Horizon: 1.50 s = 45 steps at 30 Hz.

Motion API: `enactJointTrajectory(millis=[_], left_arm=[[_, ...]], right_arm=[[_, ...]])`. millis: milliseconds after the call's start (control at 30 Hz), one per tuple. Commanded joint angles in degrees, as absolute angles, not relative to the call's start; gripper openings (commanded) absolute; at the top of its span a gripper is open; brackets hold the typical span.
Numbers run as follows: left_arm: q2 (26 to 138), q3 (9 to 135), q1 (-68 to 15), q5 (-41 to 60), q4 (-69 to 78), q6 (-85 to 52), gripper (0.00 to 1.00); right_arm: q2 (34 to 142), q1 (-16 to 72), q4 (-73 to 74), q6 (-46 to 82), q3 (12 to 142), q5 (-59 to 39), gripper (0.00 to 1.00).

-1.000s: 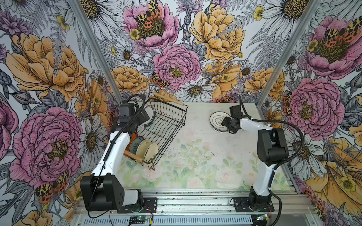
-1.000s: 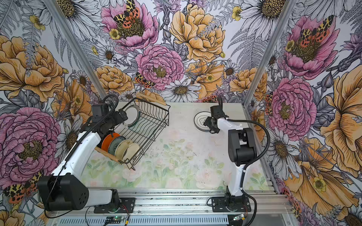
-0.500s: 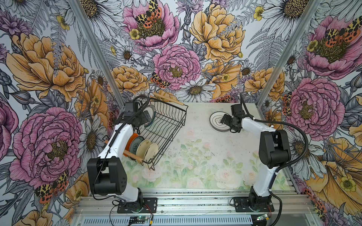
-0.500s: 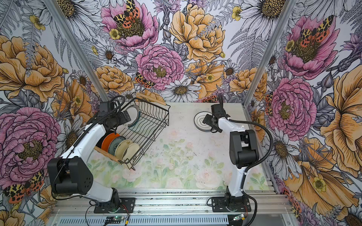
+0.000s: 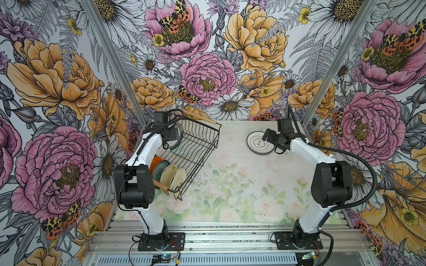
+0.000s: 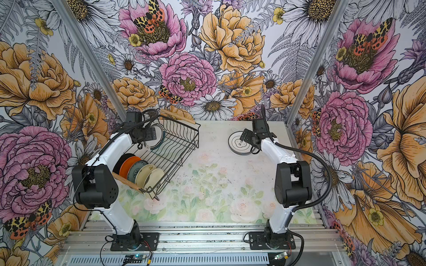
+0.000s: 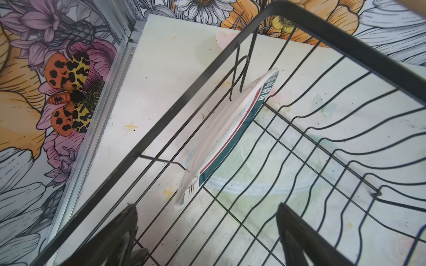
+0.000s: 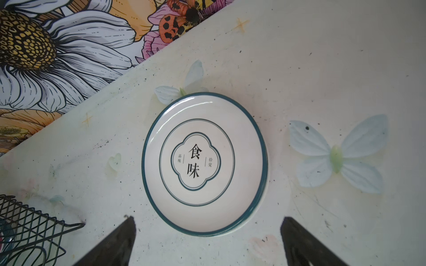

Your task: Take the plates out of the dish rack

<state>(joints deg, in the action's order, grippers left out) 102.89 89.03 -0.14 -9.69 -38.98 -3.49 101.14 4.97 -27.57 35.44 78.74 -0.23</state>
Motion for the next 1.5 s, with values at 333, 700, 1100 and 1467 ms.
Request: enactJointTrajectory(millis=[333,700,1100,1467], left_arm=[[112.6,97.7,1.2,-12.8,-40.7,7.2,0.84],[115.5,100.8,1.8,-8.7,-40.4,9.7,0.66],[117.3,102.5,1.8,-8.0,-40.4,10.3,0.42],[117.7,101.9,2.1,-8.7,-40.4,10.4,0.21]], right_arm=[[97.6,2.3,-27.1,33.5,75.0,-1.9,0.99],[96.3,1.5,-26.7,33.1,73.9,-2.6,0.99],[94.4,0.9,-26.2,32.8,72.2,-2.7,0.99],[93.5,0.8,-25.6,33.0,71.5,-2.2,0.99]])
